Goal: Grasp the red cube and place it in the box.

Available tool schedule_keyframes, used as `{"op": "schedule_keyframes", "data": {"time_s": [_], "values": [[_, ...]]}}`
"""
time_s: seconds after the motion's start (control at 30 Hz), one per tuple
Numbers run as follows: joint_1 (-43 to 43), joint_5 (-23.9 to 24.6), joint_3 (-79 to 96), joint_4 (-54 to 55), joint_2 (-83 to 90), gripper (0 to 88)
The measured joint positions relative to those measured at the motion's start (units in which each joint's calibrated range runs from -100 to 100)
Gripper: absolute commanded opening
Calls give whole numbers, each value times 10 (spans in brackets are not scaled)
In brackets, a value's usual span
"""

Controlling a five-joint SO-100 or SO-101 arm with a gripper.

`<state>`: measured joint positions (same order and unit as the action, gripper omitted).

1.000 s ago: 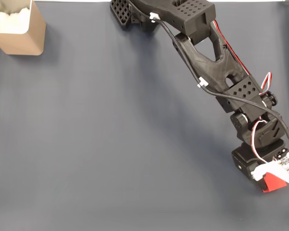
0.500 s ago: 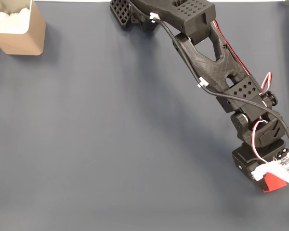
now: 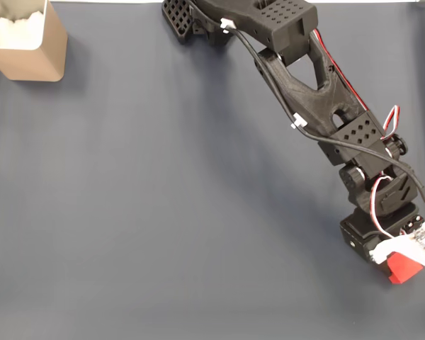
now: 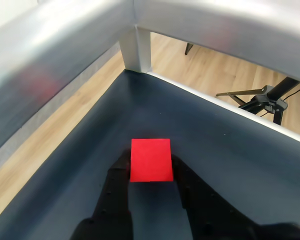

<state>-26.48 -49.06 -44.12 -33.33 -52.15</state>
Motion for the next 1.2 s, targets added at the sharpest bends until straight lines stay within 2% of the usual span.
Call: {"op": "schedule_keyframes", "data": {"time_s": [0.7,0.9,1.2], "values": [[-1,-11,42,-33,49,78],[1,-12,97,-72,131,66],[59,-12,236,-109,301,55]]}}
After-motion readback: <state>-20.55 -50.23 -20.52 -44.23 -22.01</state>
